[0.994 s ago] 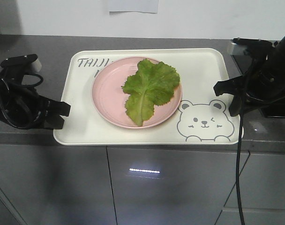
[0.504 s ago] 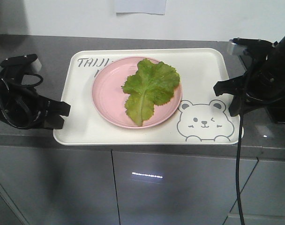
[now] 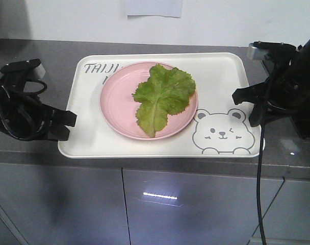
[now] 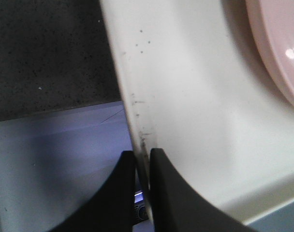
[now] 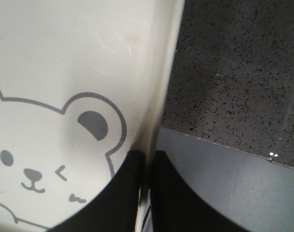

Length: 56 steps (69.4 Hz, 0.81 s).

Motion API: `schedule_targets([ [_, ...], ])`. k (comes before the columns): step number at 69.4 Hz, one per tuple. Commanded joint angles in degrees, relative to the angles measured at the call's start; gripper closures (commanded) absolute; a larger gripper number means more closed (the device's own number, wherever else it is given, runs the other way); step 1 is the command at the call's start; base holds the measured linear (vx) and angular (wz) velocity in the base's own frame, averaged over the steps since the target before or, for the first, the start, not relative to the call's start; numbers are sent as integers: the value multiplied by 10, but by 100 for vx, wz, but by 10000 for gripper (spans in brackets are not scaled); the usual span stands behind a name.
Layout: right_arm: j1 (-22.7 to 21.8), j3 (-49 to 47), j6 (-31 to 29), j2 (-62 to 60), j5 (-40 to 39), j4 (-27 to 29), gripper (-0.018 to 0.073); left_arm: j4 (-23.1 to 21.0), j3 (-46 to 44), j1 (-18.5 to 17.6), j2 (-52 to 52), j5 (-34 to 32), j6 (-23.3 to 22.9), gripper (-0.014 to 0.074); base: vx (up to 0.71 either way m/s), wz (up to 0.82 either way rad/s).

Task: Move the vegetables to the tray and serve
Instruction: 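Drive the base up to the counter edge with the tray held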

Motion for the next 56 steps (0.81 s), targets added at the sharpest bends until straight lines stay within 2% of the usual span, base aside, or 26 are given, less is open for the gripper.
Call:
schedule_targets([
  [1, 4, -14, -16, -28, -22, 45, 565, -61, -17, -8, -24, -23, 16, 602, 4, -1],
  [56, 4, -14, -16, -28, -21, 45, 565, -61, -17, -8, -24, -23, 16, 602, 5, -2],
])
